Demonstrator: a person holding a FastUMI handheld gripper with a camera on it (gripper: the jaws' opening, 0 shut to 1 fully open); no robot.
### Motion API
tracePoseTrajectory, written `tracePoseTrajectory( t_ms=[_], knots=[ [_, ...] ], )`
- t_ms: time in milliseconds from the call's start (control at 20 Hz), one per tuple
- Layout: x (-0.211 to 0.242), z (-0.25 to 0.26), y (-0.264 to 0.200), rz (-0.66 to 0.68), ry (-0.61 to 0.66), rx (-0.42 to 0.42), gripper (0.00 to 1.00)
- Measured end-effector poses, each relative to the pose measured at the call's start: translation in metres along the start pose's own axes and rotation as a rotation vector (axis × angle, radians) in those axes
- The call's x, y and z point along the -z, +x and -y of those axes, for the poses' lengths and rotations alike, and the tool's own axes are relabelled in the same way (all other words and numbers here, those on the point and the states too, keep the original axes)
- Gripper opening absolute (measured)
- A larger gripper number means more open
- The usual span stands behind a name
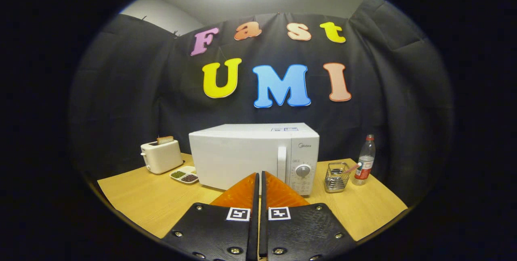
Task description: Open the microwave, put the food inside, and close the microwave door.
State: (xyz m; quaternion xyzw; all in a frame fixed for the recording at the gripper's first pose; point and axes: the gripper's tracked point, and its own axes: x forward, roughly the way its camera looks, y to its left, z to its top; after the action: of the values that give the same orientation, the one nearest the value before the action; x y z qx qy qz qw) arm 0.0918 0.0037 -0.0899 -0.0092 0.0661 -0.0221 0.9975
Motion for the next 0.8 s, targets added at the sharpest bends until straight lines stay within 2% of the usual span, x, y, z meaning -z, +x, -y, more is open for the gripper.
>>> tracePoseTrajectory(
  t_ms=[200,400,650,800],
  knots=[
    [-0.022,0.011,-0.074,0.050,-0.016,-0.019,0.02],
    [-0.029,0.021,-0.118,0.074,-0.043,-0.018,0.02],
    [-0.029,0.038,-0.145,0.092,-0.074,0.041,0.02],
    [-0.031,0.027,-0.150,0.095,-0.064,0.011,0.02]
  ],
)
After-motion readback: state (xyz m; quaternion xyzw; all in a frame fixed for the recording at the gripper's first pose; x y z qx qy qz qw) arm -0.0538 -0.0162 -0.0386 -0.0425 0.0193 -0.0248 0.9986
